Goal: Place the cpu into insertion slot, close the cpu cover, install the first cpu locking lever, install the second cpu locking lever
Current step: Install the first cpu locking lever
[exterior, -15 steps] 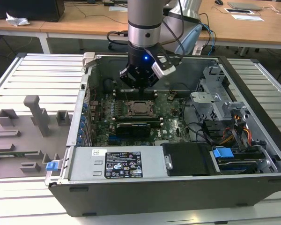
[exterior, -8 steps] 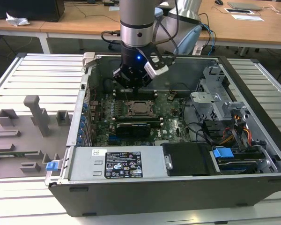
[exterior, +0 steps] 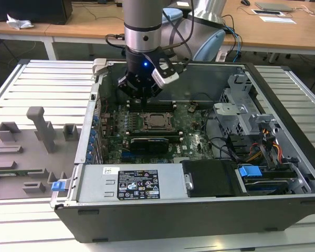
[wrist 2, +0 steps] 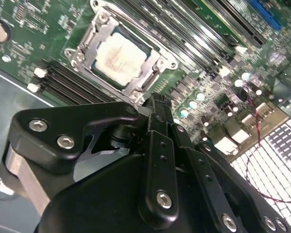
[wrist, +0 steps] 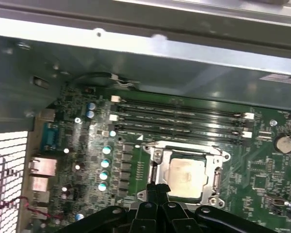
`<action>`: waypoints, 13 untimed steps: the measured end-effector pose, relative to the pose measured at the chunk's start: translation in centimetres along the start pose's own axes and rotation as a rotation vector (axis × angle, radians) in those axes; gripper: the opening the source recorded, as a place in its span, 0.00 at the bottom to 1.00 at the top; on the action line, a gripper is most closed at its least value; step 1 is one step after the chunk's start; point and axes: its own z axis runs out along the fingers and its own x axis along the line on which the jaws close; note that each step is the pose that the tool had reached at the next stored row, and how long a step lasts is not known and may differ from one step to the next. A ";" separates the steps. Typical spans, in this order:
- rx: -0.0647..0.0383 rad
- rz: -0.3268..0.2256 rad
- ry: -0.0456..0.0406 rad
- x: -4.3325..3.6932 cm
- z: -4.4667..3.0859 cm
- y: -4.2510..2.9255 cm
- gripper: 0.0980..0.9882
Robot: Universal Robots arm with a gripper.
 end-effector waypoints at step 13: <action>-0.047 0.000 -0.0188 2.23 -0.07 0.28 0.01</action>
